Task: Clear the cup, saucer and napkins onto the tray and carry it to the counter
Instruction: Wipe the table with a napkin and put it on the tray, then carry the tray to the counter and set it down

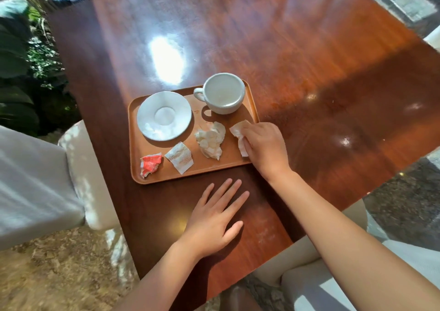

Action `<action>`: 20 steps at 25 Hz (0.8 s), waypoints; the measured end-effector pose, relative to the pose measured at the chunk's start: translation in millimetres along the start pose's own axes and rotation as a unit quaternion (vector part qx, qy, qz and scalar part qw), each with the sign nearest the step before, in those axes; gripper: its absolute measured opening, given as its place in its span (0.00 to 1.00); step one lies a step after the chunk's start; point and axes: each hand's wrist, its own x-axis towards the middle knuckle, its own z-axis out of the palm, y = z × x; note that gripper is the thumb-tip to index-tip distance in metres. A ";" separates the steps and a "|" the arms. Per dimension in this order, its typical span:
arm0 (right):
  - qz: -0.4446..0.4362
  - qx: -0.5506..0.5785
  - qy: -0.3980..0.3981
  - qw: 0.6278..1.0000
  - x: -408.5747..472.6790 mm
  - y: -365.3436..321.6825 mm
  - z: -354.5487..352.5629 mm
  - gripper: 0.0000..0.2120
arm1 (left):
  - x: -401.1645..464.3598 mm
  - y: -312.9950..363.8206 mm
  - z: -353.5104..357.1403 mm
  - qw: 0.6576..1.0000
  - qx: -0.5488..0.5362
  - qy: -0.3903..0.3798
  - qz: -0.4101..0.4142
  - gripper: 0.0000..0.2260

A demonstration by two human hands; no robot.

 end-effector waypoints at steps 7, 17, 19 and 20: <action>0.020 -0.103 -0.120 0.987 -7.9 4.9 13.1 0.15 | 1.1 0.7 -5.0 1.000 0.001 -0.018 0.006 0.27; 0.004 -0.051 -0.060 0.997 2.4 -10.8 -27.4 0.14 | -0.5 -15.7 -65.6 0.994 -0.027 0.102 -0.027 0.22; 0.052 -0.046 -0.066 0.995 10.8 -7.5 -34.8 0.13 | -2.9 -46.5 -89.0 0.981 -0.018 0.173 -0.083 0.19; 0.085 -0.046 -0.077 0.992 16.3 -3.8 -36.7 0.12 | -3.8 -64.5 -99.2 0.973 -0.011 0.199 -0.119 0.17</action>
